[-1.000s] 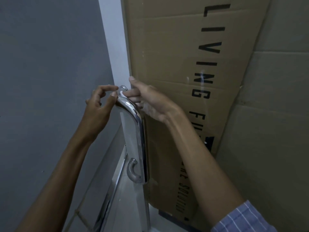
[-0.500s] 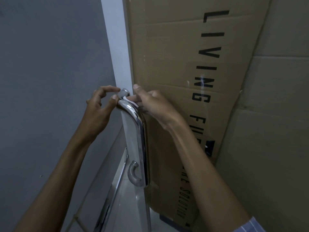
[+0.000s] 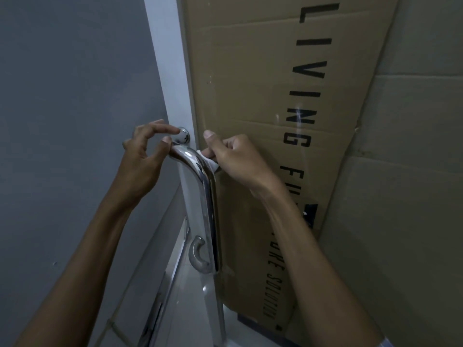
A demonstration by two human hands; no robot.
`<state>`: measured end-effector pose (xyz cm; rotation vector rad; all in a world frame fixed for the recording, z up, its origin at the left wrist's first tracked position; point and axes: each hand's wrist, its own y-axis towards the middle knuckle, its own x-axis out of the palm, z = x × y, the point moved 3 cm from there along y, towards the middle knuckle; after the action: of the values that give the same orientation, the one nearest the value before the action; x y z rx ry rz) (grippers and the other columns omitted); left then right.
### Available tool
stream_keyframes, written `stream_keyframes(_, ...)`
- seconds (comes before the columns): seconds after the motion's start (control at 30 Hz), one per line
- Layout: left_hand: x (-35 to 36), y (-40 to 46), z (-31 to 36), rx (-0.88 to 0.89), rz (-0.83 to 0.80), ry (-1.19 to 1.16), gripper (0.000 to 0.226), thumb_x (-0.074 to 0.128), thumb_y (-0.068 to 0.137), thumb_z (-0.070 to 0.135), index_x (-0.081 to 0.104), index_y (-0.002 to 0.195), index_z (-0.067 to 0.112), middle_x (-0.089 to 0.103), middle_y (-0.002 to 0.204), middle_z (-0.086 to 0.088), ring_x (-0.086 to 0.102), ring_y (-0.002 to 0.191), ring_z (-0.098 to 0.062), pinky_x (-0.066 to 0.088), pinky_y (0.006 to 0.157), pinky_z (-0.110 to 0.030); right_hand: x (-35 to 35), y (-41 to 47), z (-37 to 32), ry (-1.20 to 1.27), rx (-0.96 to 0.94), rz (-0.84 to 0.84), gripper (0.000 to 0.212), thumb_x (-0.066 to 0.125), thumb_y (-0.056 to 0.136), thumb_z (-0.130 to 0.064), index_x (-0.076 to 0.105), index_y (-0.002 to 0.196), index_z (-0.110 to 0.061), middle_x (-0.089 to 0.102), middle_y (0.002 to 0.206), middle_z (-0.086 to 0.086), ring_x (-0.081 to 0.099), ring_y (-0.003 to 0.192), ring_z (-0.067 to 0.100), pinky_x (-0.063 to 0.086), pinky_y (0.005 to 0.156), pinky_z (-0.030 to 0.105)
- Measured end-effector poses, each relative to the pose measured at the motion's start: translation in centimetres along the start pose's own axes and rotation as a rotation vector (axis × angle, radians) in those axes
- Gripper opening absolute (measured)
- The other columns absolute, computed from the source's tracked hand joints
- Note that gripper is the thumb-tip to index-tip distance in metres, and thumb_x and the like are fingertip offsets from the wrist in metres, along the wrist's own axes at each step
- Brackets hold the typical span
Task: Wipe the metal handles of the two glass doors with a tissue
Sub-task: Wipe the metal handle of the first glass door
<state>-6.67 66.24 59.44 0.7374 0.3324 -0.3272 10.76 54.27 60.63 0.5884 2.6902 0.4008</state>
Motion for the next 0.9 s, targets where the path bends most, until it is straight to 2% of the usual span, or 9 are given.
stream_keyframes(0.13, 0.1, 0.2, -0.2, -0.018, 0.020, -0.010, 0.021, 0.051, 0.103, 0.040, 0.063, 0.119, 0.046, 0.057, 0.143, 0.012, 0.042, 0.142, -0.017, 0.038, 0.116, -0.058, 0.0, -1.0, 0.6, 0.085, 0.031, -0.025, 0.056, 0.047, 0.107, -0.051, 0.083, 0.102, -0.008, 0.081, 0.093, 0.002, 0.075, 0.099, 0.010, 0.053, 0.101, 0.028)
stream_keyframes(0.23, 0.3, 0.1, -0.5, -0.017, 0.029, -0.025, 0.020, 0.051, 0.104, 0.038, 0.064, 0.115, 0.049, 0.059, 0.142, 0.012, 0.044, 0.142, -0.017, 0.038, 0.116, -0.059, -0.2, -1.8, 1.5, 0.115, 0.065, -0.051, 0.053, 0.045, 0.108, -0.050, 0.082, 0.107, -0.012, 0.081, 0.095, 0.000, 0.074, 0.105, 0.008, 0.046, 0.112, 0.034)
stream_keyframes(0.4, 0.2, 0.2, -0.5, -0.020, 0.016, -0.021, 0.019, 0.052, 0.105, 0.039, 0.065, 0.115, 0.048, 0.059, 0.141, 0.014, 0.043, 0.142, -0.016, 0.038, 0.117, -0.059, -0.6, -2.6, 1.8, 0.227, 0.110, -0.088, 0.048, 0.041, 0.111, -0.043, 0.078, 0.119, -0.014, 0.079, 0.113, -0.002, 0.070, 0.114, 0.003, 0.044, 0.104, 0.024)
stream_keyframes(0.5, 0.2, 0.2, -0.7, -0.004, 0.007, -0.046, 0.019, 0.052, 0.105, 0.040, 0.066, 0.115, 0.046, 0.060, 0.141, 0.011, 0.044, 0.144, -0.014, 0.037, 0.118, -0.058, -0.4, -3.1, 2.6, 0.206, 0.080, -0.072, 0.040, 0.050, 0.108, -0.041, 0.080, 0.116, -0.016, 0.078, 0.114, -0.004, 0.067, 0.118, 0.002, 0.044, 0.114, 0.031)
stream_keyframes(0.53, 0.3, 0.2, -0.8, -0.002, 0.003, -0.055, 0.020, 0.051, 0.105, 0.040, 0.067, 0.117, 0.043, 0.060, 0.142, 0.010, 0.045, 0.144, -0.012, 0.037, 0.119, -0.057, -0.4, -3.1, 2.5, 0.186, 0.059, -0.075, 0.038, 0.053, 0.107, -0.040, 0.081, 0.112, -0.015, 0.079, 0.112, -0.006, 0.067, 0.116, -0.002, 0.044, 0.112, 0.024)
stream_keyframes(0.63, 0.4, 0.1, -0.8, -0.008, -0.006, -0.063, 0.022, 0.051, 0.105, 0.040, 0.067, 0.120, 0.038, 0.058, 0.145, 0.011, 0.045, 0.144, -0.008, 0.034, 0.121, -0.055, -0.7, -3.4, 2.3, 0.177, 0.013, -0.079, 0.029, 0.058, 0.107, -0.031, 0.079, 0.114, -0.012, 0.079, 0.108, -0.008, 0.068, 0.102, -0.011, 0.045, 0.086, 0.001)
stream_keyframes(0.7, 0.4, 0.0, -0.8, -0.016, -0.009, -0.066, 0.022, 0.051, 0.106, 0.040, 0.068, 0.120, 0.038, 0.057, 0.146, 0.010, 0.045, 0.144, -0.008, 0.034, 0.122, -0.054, -0.6, -4.1, 3.0, 0.226, 0.011, -0.073, 0.027, 0.060, 0.106, -0.027, 0.076, 0.122, -0.011, 0.079, 0.113, -0.003, 0.069, 0.102, -0.009, 0.044, 0.082, 0.000)
stream_keyframes(0.8, 0.2, 0.2, -0.7, -0.025, -0.013, -0.044, 0.021, 0.051, 0.105, 0.042, 0.067, 0.118, 0.044, 0.056, 0.146, 0.008, 0.045, 0.144, -0.015, 0.037, 0.119, -0.057, -0.2, -4.8, 3.5, 0.254, 0.004, -0.048, 0.026, 0.062, 0.104, -0.025, 0.074, 0.125, -0.015, 0.078, 0.114, -0.004, 0.070, 0.106, -0.004, 0.046, 0.087, 0.004)
stream_keyframes(0.9, 0.1, 0.4, -0.5, -0.025, -0.018, -0.015, 0.022, 0.050, 0.103, 0.046, 0.066, 0.118, 0.047, 0.055, 0.146, 0.012, 0.043, 0.144, -0.018, 0.038, 0.118, -0.057, 0.2, -4.3, 3.4, 0.282, 0.025, -0.058, 0.029, 0.063, 0.103, -0.016, 0.070, 0.130, -0.009, 0.078, 0.116, 0.000, 0.072, 0.105, 0.001, 0.048, 0.087, 0.008)
